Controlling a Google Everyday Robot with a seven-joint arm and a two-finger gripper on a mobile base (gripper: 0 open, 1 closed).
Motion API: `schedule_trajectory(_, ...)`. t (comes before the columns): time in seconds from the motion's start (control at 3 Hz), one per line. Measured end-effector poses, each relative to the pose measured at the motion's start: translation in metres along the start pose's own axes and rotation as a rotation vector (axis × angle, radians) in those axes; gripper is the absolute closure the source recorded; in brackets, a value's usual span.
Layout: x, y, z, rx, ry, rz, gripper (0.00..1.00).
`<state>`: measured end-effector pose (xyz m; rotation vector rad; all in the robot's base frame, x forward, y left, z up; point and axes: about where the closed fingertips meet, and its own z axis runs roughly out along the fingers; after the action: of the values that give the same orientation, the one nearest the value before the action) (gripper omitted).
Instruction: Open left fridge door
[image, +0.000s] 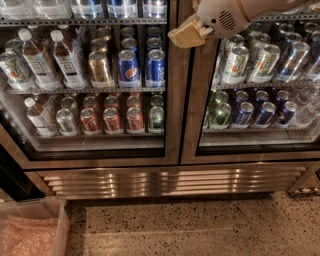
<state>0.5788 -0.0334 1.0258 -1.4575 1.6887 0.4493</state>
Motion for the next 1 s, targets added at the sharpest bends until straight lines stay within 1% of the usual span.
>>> schedule_trajectory(1.0,0.005,-0.0111,-0.0069,0.0,0.0,0.0,1.0)
